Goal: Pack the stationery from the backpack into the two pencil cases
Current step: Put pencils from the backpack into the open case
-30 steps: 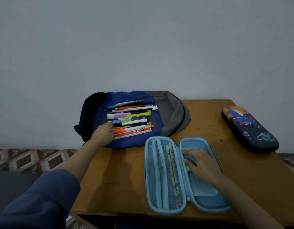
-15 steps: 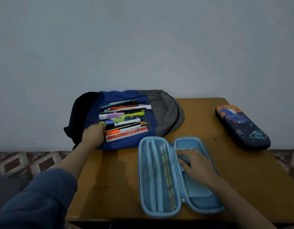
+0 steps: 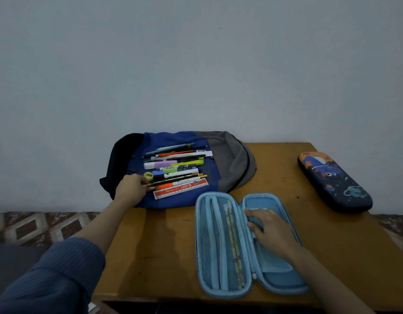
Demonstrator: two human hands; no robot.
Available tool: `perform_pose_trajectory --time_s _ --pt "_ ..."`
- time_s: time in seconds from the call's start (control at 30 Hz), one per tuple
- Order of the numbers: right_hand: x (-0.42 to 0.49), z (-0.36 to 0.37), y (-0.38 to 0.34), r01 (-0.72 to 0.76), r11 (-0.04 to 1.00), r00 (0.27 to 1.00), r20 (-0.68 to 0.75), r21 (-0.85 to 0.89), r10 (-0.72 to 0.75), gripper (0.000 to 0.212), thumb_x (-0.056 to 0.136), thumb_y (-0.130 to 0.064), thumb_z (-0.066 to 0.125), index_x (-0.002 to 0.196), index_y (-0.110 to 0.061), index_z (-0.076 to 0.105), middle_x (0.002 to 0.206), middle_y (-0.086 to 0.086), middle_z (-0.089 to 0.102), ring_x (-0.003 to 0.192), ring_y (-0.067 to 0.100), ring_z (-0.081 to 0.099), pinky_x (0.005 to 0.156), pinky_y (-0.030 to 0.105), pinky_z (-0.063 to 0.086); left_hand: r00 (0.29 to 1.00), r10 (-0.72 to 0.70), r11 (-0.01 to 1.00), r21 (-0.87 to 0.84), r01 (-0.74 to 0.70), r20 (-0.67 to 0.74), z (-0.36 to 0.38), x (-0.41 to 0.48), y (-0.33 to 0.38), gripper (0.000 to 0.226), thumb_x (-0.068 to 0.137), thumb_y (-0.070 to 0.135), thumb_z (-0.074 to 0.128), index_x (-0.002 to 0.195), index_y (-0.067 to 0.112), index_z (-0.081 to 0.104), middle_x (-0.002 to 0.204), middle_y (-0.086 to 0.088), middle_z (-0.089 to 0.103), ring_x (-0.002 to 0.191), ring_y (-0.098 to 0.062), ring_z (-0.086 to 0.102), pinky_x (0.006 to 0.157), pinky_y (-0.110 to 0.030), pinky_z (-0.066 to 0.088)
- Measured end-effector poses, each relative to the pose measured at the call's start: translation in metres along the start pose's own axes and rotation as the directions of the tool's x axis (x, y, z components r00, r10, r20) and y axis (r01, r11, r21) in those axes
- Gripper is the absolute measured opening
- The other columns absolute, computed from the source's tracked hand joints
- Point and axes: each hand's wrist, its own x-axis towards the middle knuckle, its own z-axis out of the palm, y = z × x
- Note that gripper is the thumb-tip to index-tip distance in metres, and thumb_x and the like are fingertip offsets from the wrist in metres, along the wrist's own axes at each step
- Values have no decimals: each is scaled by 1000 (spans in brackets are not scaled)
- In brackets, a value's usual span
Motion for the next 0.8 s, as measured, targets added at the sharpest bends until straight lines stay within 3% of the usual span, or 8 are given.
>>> perform_pose_trajectory --time_s 0.27,0.33,0.43,0.53,0.6,0.7,0.8 --pt "0 1 0 -17 999 1000 -21 46 18 36 95 -29 50 131 -27 51 125 -13 57 123 11 43 89 25 43 967 -83 884 -467 -39 -239 -30 -14 11 12 84 12 67 92 4 71 92 -9 66 85 -17 55 70 -26 41" --pt "0 2 -1 -18 999 1000 -20 48 19 36 95 -29 50 131 -26 52 125 -11 57 123 13 44 90 27 43 960 -130 789 -613 -52 -250 -35 -17 16 10 84 12 66 91 5 69 87 -7 64 88 -23 60 68 -23 45" --pt "0 2 -1 -24 999 1000 -2 47 24 36 96 -28 49 131 -25 50 127 -10 56 124 13 42 95 28 41 942 -241 563 -824 -62 -235 -46 -21 27 14 86 8 64 99 3 65 90 -11 64 95 -31 64 71 -22 53" --pt "0 1 -2 -40 998 999 13 43 39 37 96 -28 48 133 -25 49 129 -10 55 126 13 40 98 27 39 877 -291 566 -808 -163 -381 -57 -31 43 31 86 9 65 116 10 56 94 -10 64 86 -23 65 70 -21 52" --pt "0 1 -4 -40 999 999 15 26 39 37 97 -29 47 134 -26 48 129 -10 54 126 13 40 97 27 39 845 -294 535 -810 -241 -446 -64 -40 55 30 84 10 67 111 13 53 84 -4 63 79 -20 66 70 -21 53" --pt "0 0 -5 -50 999 999 18 10 50 37 97 -29 45 134 -26 46 130 -9 54 126 14 40 96 27 39 866 -216 518 -805 -289 -451 -66 -53 68 22 81 8 70 97 16 56 78 -2 64 71 -13 67 69 -26 56" --pt "-1 0 -6 -53 999 998 22 5 53 38 98 -30 45 135 -26 45 131 -8 53 127 15 39 97 29 39 901 -132 522 -802 -292 -414 -55 -68 79 21 81 5 69 96 13 57 76 -2 62 62 -5 65 61 -17 55"
